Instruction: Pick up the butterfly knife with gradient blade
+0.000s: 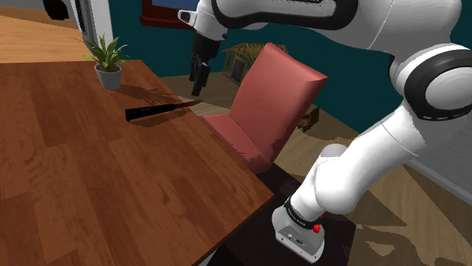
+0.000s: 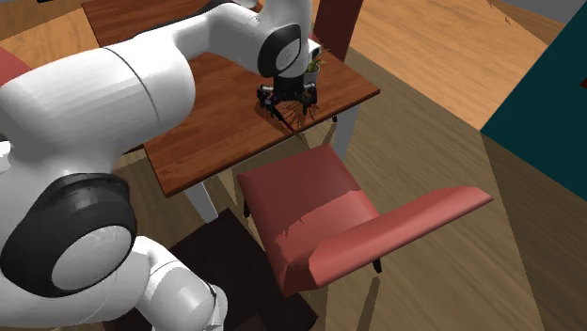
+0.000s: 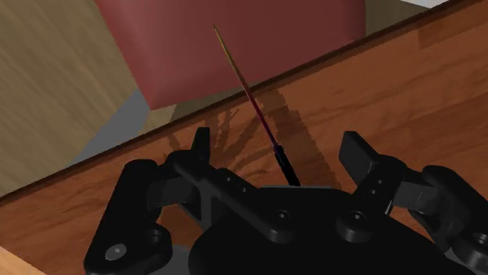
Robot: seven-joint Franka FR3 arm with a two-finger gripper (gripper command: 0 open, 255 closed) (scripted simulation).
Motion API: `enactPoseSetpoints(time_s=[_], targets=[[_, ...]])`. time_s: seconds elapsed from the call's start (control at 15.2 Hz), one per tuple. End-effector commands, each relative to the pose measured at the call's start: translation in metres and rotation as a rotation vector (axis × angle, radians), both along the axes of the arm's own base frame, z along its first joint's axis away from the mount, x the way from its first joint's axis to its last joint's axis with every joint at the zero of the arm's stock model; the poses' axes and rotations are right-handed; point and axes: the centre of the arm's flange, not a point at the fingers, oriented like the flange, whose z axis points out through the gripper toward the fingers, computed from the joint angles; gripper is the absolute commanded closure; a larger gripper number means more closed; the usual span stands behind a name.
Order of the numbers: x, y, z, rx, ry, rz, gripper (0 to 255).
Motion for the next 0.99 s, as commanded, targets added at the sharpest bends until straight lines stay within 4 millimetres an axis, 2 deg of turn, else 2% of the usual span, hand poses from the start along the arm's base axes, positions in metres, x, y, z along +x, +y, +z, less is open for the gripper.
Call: enactPoseSetpoints(time_s=[0.0,0.26,0.53,0.59,0.92], targets=[[0.012,0.023,-0.003,0.002,0.000,0.103,0],[0.028,0.071,-0.013,0.005,0.001,0.300,0],[0.034,0.122,-0.023,0.008,0.002,0.497,0],[0.034,0.123,-0.023,0.008,0.002,0.500,0],[0.034,0.123,-0.049,0.008,0.002,0.500,0]])
